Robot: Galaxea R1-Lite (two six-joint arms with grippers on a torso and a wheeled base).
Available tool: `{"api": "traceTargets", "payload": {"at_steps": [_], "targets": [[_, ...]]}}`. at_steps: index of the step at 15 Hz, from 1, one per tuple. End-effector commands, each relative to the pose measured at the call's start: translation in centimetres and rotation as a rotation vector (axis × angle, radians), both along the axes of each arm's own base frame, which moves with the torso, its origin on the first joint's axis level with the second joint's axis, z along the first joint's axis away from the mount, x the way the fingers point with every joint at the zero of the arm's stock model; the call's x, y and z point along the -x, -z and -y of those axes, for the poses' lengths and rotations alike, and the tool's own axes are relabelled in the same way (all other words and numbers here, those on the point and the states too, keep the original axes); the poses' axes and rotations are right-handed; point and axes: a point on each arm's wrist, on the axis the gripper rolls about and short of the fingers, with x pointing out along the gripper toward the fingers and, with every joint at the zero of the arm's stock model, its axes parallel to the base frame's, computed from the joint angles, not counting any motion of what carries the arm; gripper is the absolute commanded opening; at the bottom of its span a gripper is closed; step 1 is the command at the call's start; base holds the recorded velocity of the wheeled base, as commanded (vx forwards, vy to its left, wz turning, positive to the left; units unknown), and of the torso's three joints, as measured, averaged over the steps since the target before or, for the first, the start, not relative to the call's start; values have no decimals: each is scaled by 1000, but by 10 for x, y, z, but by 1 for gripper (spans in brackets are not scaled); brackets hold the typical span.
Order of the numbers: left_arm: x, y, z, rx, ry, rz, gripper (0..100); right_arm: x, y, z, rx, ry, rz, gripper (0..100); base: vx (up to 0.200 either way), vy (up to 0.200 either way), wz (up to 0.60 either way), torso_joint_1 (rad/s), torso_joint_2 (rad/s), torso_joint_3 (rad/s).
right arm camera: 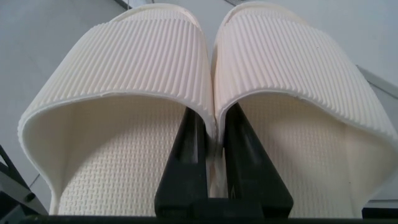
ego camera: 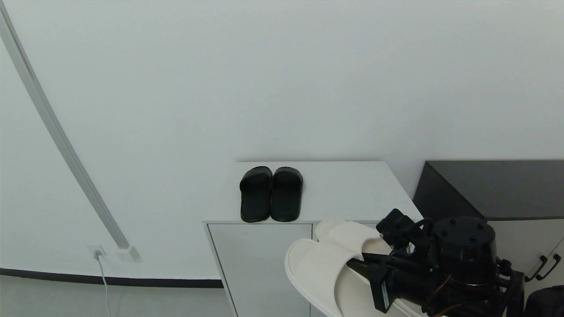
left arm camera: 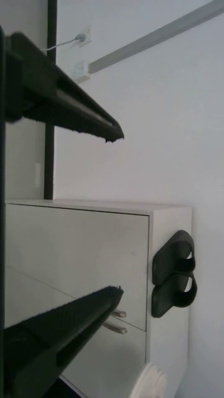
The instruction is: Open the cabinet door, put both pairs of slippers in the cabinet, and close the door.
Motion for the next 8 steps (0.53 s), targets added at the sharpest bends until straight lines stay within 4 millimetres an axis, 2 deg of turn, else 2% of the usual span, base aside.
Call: {"api": "traceTargets", "payload": {"at_steps": [1, 8], "targets": [[0, 0, 0, 0, -1, 0, 100, 1, 2, -1, 5, -5, -5, 0, 0, 0, 0, -149, 349, 193], [0, 0, 0, 0, -1, 0, 100, 3, 4, -1, 12, -12, -15, 0, 0, 0, 0, -163, 371, 208]]}}
